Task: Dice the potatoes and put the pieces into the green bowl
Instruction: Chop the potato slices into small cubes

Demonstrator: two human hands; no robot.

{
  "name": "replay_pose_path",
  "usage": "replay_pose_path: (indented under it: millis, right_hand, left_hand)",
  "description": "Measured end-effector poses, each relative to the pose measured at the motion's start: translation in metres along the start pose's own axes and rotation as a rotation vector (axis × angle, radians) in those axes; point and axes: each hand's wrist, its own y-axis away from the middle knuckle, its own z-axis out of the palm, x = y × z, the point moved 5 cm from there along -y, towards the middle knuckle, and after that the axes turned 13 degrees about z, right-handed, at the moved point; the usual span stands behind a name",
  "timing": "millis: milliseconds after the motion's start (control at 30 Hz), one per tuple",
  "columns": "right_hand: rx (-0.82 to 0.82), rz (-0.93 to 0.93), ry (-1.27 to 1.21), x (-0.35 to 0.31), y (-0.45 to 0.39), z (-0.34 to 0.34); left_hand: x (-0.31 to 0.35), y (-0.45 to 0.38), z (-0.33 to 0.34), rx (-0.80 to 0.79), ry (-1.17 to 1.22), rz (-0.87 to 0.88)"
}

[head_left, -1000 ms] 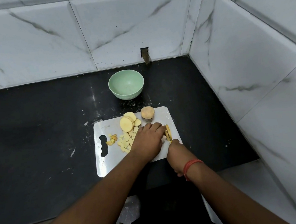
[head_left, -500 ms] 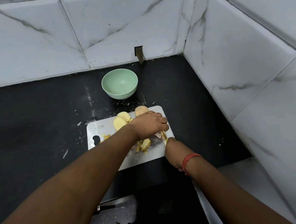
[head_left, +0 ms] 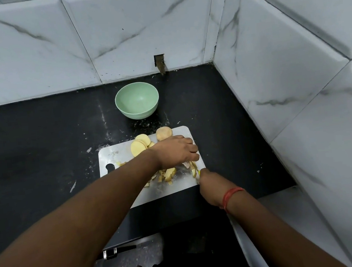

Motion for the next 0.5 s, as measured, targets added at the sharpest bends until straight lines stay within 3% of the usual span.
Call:
replay_pose_path:
  millis: [333,500]
  right_hand:
    - [-0.054,-0.048,0.006,0.037,0.014,0.017]
    - [0.051,-0.065,-0.267,0.04,0.02,-0.005]
  left_hand:
    - [-0.017,0.025,-0.001,-0.023,-0.037,-0.133]
    - [-0.011,0.024,0.007,-0.044,-0.079,-0.321]
